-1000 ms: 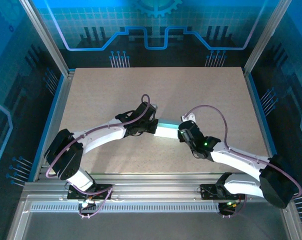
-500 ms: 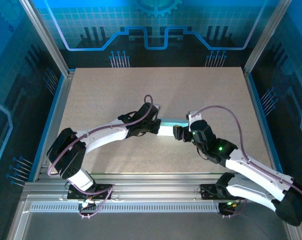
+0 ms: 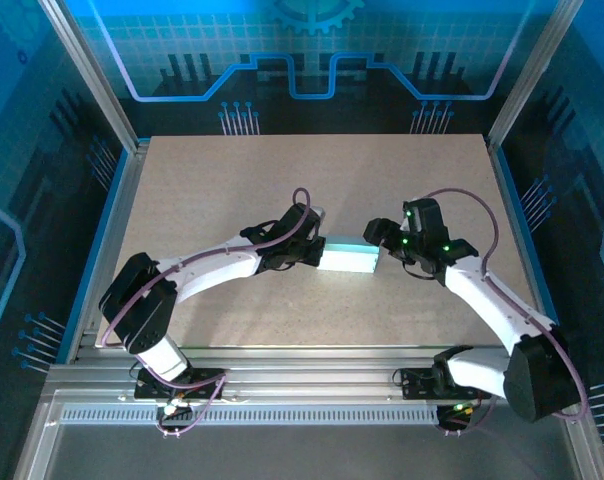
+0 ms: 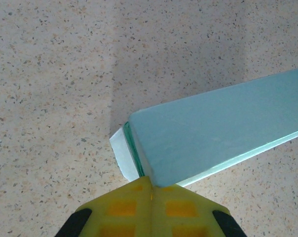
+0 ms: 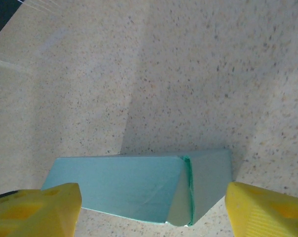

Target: Fold the paper box

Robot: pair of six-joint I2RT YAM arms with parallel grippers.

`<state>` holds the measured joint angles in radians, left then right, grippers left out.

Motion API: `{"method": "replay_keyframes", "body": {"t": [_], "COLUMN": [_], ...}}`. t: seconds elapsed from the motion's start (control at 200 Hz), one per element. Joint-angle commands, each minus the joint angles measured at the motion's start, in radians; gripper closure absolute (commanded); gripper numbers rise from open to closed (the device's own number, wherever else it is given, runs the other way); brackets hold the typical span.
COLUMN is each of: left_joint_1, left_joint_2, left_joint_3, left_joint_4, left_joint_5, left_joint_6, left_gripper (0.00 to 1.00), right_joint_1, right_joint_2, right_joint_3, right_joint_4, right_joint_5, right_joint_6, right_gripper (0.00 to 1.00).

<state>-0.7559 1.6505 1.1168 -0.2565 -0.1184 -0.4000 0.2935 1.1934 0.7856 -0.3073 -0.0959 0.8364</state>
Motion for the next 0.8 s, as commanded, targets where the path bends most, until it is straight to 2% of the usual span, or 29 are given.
{"method": "replay_keyframes", "body": {"t": [0.0, 0.125, 0.28, 0.515, 0.795], "left_joint_1": [-0.013, -0.013, -0.013, -0.014, -0.011], "left_joint_2": [0.056, 0.057, 0.049, 0.009, -0.036], "left_joint_3": [-0.017, -0.013, -0.005, 0.001, 0.018], "left_joint_4": [-0.146, -0.147, -0.148, -0.154, -0.164], "left_joint_5": [0.026, 0.034, 0.057, 0.067, 0.145], "left_joint_6": [0.028, 0.032, 0.037, 0.044, 0.079], "left_gripper": [1.00, 1.00, 0.82, 0.76, 0.60], "right_joint_1": [-0.030, -0.040, -0.040, -0.039, -0.036], "right_joint_2": [0.022, 0.040, 0.055, 0.066, 0.070], "right_joint_3": [-0.036, -0.064, -0.091, -0.136, -0.164], "right_joint_4": [0.047, 0.066, 0.086, 0.130, 0.171], "right_joint_5": [-0.130, -0.127, -0.123, -0.116, -0.103], "right_joint_6": [0.078, 0.078, 0.083, 0.117, 0.155], "right_gripper": [0.25, 0.28, 0.31, 0.33, 0.35]}}
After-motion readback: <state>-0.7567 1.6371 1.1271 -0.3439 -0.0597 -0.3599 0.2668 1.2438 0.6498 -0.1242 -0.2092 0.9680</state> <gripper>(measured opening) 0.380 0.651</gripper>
